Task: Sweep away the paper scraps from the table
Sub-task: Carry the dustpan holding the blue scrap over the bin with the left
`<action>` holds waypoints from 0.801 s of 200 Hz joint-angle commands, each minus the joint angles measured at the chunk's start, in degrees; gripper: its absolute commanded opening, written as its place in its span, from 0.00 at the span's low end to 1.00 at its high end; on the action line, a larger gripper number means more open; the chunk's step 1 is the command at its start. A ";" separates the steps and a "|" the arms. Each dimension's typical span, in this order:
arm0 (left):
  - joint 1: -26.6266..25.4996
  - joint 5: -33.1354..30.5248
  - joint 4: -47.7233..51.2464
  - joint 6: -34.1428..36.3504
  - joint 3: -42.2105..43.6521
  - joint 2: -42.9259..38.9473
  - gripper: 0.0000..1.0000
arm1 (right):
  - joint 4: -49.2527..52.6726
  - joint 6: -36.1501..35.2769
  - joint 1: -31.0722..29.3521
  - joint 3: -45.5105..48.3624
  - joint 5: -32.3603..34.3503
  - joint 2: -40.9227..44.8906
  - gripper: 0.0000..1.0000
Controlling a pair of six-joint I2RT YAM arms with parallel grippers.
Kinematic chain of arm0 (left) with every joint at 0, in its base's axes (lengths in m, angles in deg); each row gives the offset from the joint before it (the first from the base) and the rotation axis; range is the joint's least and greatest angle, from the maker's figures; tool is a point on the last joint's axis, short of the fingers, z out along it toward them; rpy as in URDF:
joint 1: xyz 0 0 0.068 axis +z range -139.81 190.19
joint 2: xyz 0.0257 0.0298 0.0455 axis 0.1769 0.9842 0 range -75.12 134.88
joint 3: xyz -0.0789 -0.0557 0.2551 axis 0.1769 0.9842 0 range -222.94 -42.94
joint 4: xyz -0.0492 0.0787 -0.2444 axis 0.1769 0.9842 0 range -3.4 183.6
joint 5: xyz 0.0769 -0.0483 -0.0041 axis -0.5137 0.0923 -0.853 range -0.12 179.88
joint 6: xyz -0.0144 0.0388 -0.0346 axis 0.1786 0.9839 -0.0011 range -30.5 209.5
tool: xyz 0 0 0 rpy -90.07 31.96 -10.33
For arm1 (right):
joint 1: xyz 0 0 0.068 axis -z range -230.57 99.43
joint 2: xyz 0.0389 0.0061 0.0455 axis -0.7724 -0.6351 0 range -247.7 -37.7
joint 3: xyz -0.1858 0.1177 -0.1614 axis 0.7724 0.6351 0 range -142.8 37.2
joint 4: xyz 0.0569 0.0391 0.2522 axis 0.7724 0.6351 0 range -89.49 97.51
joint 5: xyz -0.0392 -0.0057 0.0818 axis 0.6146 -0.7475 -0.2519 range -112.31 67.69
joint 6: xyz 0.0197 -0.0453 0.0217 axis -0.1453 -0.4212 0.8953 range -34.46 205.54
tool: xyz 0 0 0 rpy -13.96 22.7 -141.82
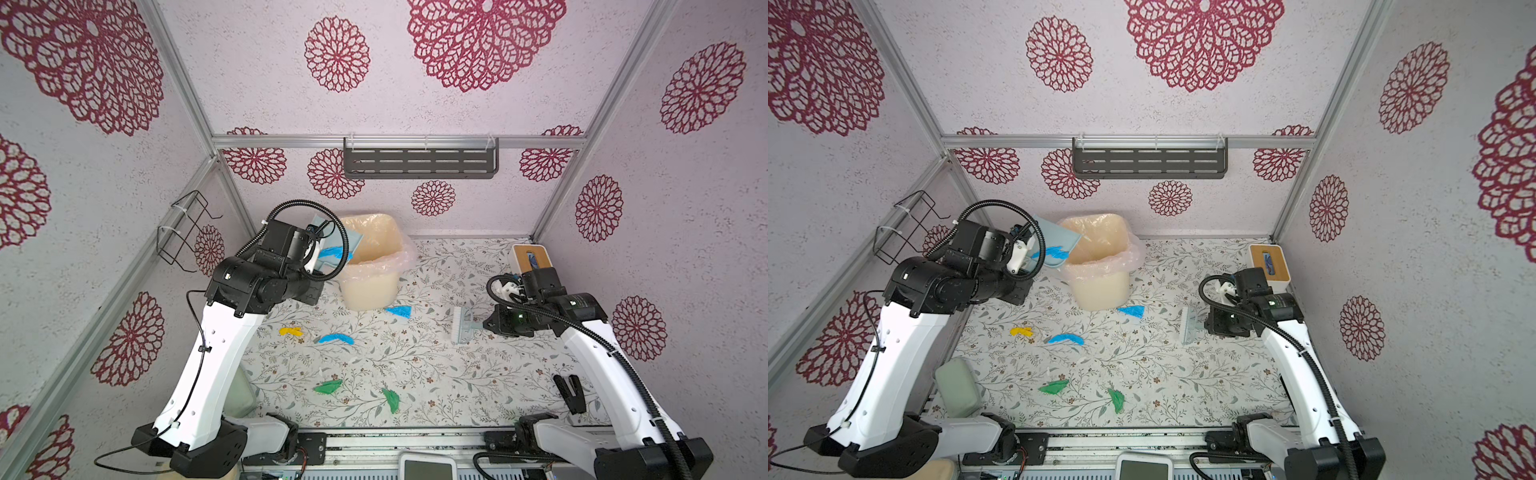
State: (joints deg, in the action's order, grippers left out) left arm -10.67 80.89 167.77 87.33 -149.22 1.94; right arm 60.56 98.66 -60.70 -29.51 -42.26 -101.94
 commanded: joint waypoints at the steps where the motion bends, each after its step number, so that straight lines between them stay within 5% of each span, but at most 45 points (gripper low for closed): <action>1: 3.39 1.88 -2.30 3.71 -2.52 2.26 0.00 | 0.31 -0.58 0.31 -1.11 -1.26 0.97 0.00; 81: 5.30 -5.00 4.91 11.16 -17.00 16.45 0.00 | -0.06 -0.56 0.55 -0.17 -1.66 1.84 0.00; 160: -2.08 -19.05 4.55 19.78 -20.80 25.67 0.00 | 1.37 -0.89 0.66 -0.06 -1.99 2.15 0.00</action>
State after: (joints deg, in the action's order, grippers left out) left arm -10.56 67.53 172.07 103.61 -168.83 25.15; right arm 60.65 98.64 -60.44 -29.51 -43.42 -101.20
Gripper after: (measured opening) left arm 0.216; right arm 0.086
